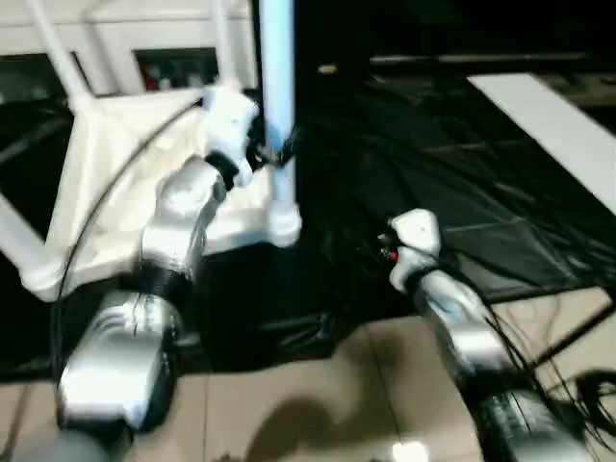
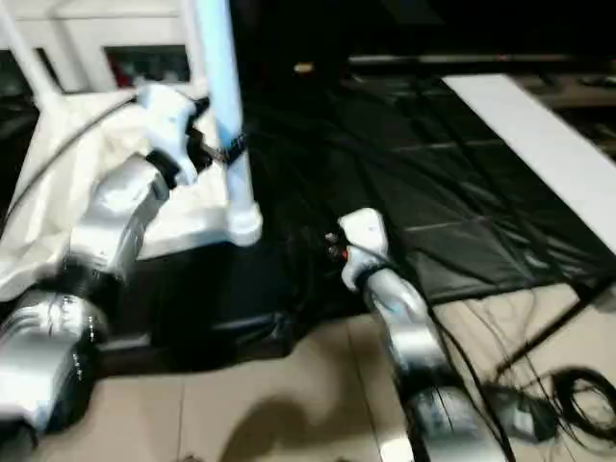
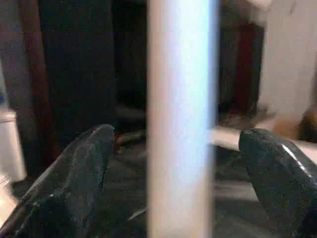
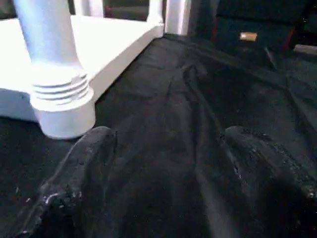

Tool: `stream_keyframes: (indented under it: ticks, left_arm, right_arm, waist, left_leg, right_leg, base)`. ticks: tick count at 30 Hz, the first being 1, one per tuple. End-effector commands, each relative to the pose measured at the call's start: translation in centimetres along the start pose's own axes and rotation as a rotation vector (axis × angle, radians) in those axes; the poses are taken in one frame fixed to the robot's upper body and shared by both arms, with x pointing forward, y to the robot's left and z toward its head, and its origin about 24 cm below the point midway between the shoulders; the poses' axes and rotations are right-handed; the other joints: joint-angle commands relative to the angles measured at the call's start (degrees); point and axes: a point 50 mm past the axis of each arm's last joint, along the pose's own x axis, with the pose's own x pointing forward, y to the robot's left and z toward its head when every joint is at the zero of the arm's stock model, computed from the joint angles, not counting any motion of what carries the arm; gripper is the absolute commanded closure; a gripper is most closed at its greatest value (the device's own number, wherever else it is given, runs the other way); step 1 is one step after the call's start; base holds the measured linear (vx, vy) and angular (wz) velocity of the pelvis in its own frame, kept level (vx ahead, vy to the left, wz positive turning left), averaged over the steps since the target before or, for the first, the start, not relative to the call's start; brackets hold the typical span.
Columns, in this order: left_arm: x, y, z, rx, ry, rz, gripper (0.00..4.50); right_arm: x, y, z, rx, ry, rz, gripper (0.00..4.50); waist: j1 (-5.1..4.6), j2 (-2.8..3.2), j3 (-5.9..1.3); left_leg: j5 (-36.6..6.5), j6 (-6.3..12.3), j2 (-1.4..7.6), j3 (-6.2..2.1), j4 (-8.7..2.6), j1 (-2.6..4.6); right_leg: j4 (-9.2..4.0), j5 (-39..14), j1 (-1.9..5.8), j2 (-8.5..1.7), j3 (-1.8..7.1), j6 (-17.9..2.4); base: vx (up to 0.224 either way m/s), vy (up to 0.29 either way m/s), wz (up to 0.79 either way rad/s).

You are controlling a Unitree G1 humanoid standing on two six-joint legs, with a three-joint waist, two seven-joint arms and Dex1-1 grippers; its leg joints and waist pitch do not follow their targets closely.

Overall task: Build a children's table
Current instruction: Rotate table base

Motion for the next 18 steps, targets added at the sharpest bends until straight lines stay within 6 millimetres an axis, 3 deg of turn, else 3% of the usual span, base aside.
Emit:
stream_keyframes:
  ticks: [1,3,5,6,8,9,11,12,14,16,17,18]
  left_arm:
    - [-1.5,-1.5,0.2,-0.045,-0.035,-0.039,0.02]
    - [-3.7,-2.8,-0.8,-0.080,-0.001,-0.049,0.02]
    - [-5.1,-3.3,-1.5,-0.094,0.036,-0.024,0.02]
    - [-5.6,-3.4,-1.8,-0.096,0.050,-0.008,0.02]
    - [-11.1,-3.7,-4.2,-0.088,0.172,0.201,0.02]
    - [-11.3,-3.7,-4.2,-0.086,0.177,0.211,0.02]
    - [-14.3,-3.9,-5.3,-0.044,0.259,0.347,0.02]
    - [-14.5,-3.8,-5.3,-0.041,0.262,0.355,0.02]
    - [-15.2,-3.6,-5.2,-0.026,0.257,0.418,0.02]
    - [-15.3,-3.1,-5.0,-0.033,0.230,0.497,0.02]
    - [-15.4,-3.1,-4.9,-0.034,0.229,0.513,0.02]
    - [-15.4,-3.1,-4.9,-0.034,0.229,0.513,0.02]
  right_arm:
    - [-0.9,-0.1,1.0,0.018,-0.023,-0.002,0.66]
    - [-1.9,0.1,1.5,0.023,-0.027,-0.016,0.66]
    - [-2.4,0.2,1.7,0.024,-0.020,-0.026,0.66]
    - [-2.6,0.2,1.8,0.022,-0.015,-0.030,0.66]
    - [-3.4,0.5,1.6,-0.030,0.058,-0.063,0.66]
    - [-3.4,0.5,1.6,-0.033,0.061,-0.064,0.66]
    - [-3.8,0.4,1.9,-0.058,0.043,-0.079,0.66]
    - [-3.8,0.4,1.9,-0.058,0.041,-0.081,0.66]
    - [-3.9,0.6,1.9,-0.063,0.045,-0.073,0.66]
    - [-3.8,0.8,1.9,-0.079,0.062,-0.082,0.66]
    - [-3.9,0.8,1.9,-0.081,0.069,-0.086,0.66]
    - [-3.9,0.8,1.9,-0.081,0.069,-0.086,0.66]
  waist:
    - [0.19,0.29,-4.25]
    - [0.10,0.25,-4.01]
    - [-0.46,0.31,-3.84]
    - [-0.45,0.38,-3.79]
    - [-0.96,0.21,-3.26]
    - [-1.45,0.16,-3.23]
    - [-1.91,-0.25,-3.09]
    - [-1.86,-0.06,-3.10]
    - [-1.89,-0.48,-2.93]
    - [-1.70,-0.36,-2.71]
    - [-0.89,-1.12,-2.33]
    - [-1.30,0.13,-2.52]
  left_leg:
    - [-2.3,3.62,0.55,0.81,-3.51,-0.66]
    - [-3.4,3.10,0.72,0.86,-3.75,-0.84]
    - [-4.9,2.27,0.16,1.37,-3.79,-0.49]
    - [-5.4,1.82,0.34,1.21,-3.88,-0.49]
    - [-7.2,1.18,0.63,1.15,-4.19,-0.91]
    - [-8.1,0.94,0.44,1.16,-4.25,-1.15]
    - [-10.2,0.93,0.19,1.32,-4.28,-0.84]
    - [-10.6,1.02,0.30,1.24,-4.34,-0.77]
    - [-11.5,1.34,0.26,1.21,-4.45,-0.73]
    - [-12.0,1.33,0.33,1.22,-4.51,-0.55]
    - [-11.7,4.19,-0.76,-0.97,-5.52,-3.95]
    - [-14.9,6.66,-0.86,-1.78,-5.59,-2.86]
  right_leg:
    - [-3.26,6.3,5.11,-3.81,2.96,-14.0]
    - [-3.59,3.2,5.16,-3.83,2.99,-12.4]
    - [-4.54,-1.6,4.32,-3.09,2.96,-10.1]
    - [-4.48,-2.6,4.43,-3.22,2.98,-9.8]
    - [-4.98,-6.4,4.46,-3.25,2.97,-8.1]
    - [-5.31,-9.6,4.50,-3.22,2.89,-6.5]
    - [-6.30,-16.1,3.70,-2.89,2.92,-3.6]
    - [-6.34,-16.7,3.62,-2.99,2.95,-3.4]
    - [-6.69,-18.8,3.34,-2.88,2.90,-2.6]
    - [-6.88,-19.8,2.91,-2.82,2.95,-2.4]
    - [-5.96,-20.1,5.71,-4.27,0.61,-2.0]
    - [-7.11,-24.2,5.43,-4.82,-0.68,-1.2]
  base:
    - [0.000,0.000,0.00]
    - [0.000,0.000,0.00]
    - [0.000,0.000,0.00]
    - [0.000,0.000,0.00]
    - [0.000,0.000,0.00]
    - [0.000,0.000,0.00]
    - [0.000,0.000,0.00]
    - [0.000,0.000,0.00]
    - [0.000,0.000,0.00]
    - [0.000,0.000,0.00]
    - [0.000,0.000,0.00]
    - [-0.011,0.011,0.32]
